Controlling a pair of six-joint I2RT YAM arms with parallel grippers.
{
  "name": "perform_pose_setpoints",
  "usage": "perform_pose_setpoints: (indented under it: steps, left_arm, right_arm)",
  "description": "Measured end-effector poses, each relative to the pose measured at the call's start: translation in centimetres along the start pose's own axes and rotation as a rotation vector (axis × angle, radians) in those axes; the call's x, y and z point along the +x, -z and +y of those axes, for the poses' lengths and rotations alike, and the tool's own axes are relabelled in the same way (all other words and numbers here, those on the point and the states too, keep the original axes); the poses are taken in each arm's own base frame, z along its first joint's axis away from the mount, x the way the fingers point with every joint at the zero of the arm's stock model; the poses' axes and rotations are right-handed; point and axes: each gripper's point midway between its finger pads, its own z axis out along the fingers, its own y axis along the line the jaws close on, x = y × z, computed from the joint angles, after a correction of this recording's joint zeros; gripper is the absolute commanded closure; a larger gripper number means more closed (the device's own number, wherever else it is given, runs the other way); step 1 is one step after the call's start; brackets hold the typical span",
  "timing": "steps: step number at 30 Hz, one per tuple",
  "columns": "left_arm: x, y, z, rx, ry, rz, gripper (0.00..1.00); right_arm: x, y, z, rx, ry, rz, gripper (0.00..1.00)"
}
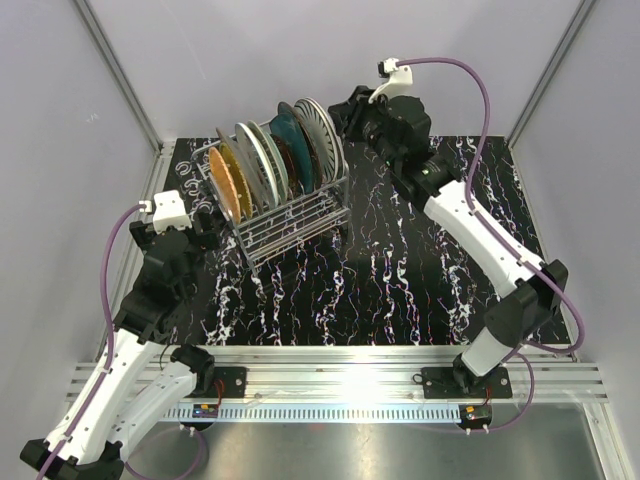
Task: Load the plates into the dish rack
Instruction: Insert the plate into the dish rack
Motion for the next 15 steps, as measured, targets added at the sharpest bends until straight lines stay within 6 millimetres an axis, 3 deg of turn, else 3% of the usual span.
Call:
perform_pose_setpoints:
  steps: [9,15]
  left_arm:
    - [0.0,0.0,-0.1,0.006,0.000,0.001,0.01]
    - [0.0,0.0,-0.2,0.009,0.000,0.001,0.01]
  right_arm:
    - [4.1,-1.8,-0.8,-0.002,-0.017,0.108,0.65]
    - [4.4,-2.1,-1.4,0.009,-0.027,0.114,0.68]
